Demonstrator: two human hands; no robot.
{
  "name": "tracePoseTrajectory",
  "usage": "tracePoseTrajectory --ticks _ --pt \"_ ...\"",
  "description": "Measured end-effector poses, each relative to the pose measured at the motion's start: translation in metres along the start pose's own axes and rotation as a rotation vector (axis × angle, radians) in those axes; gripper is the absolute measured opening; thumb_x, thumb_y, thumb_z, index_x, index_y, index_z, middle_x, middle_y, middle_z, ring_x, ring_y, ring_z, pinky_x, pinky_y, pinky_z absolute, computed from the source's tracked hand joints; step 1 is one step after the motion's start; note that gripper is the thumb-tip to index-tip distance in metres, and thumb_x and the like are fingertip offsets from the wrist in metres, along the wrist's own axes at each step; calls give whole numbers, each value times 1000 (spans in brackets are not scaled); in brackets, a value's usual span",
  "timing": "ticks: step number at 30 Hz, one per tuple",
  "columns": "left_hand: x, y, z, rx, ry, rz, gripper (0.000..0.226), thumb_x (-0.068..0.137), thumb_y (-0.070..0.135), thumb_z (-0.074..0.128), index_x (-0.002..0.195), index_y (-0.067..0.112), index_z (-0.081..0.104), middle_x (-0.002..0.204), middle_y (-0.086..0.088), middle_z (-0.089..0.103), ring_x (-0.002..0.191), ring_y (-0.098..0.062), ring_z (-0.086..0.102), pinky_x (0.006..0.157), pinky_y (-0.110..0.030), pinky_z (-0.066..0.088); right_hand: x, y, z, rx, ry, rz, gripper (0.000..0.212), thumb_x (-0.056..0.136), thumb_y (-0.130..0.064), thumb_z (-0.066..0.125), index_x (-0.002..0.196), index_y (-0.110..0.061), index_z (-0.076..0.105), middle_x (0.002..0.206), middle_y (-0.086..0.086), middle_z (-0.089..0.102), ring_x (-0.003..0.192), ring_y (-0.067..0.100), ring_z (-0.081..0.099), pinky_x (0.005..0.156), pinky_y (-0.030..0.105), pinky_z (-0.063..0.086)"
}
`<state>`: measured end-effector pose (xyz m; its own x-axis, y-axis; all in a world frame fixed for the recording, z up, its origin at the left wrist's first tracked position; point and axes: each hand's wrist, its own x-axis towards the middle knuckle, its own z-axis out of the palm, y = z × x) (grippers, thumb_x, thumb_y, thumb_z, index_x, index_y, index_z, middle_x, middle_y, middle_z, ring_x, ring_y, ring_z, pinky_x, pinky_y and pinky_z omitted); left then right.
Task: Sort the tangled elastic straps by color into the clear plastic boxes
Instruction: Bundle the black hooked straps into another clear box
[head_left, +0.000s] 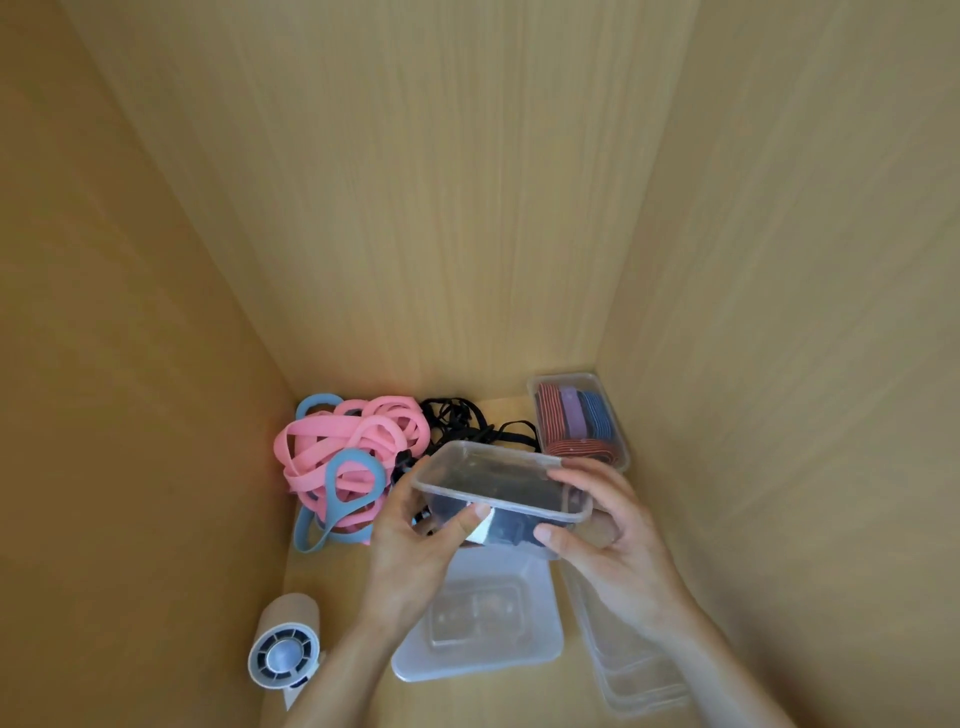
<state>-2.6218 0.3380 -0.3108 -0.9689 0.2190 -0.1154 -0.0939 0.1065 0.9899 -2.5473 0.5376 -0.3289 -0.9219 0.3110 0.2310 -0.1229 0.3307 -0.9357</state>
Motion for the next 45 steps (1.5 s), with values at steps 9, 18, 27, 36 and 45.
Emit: tracePoseTrajectory --ticks 9,18,27,36,45 --pt "-1 -21 -11 58 46 -84 29 94 -4 60 113 17 64 116 3 66 100 -8 66 74 -9 49 23 31 -9 -420 371 35 65 79 -59 75 128 -18 67 139 -12 58 126 7 56 101 41 53" --pt "-9 -37 -23 133 10 -100 31 91 -9 57 103 18 69 106 2 71 100 -12 65 82 -19 49 49 50 16 -834 393 156 64 88 -47 72 141 -13 57 149 7 48 123 36 51 100 53 47" --pt "-16 -48 -33 260 -14 -16 30 94 -1 59 102 27 67 109 9 69 104 -1 61 84 -12 48 43 48 25 -926 211 318 83 85 -23 66 159 -24 27 161 3 26 125 34 43 103 48 44" --pt "-24 -74 -46 808 -350 170 112 60 86 66 150 54 7 159 32 4 149 4 -2 121 -27 16 6 23 23 -633 414 140 73 78 2 65 145 -5 37 150 7 31 128 31 46 101 34 42" --pt "-30 -85 -50 963 -413 248 130 56 74 71 145 53 -22 148 23 6 143 -3 5 119 -23 20 7 20 56 -556 -5 -42 24 85 1 64 104 -12 69 106 -6 56 92 11 59 78 30 54"
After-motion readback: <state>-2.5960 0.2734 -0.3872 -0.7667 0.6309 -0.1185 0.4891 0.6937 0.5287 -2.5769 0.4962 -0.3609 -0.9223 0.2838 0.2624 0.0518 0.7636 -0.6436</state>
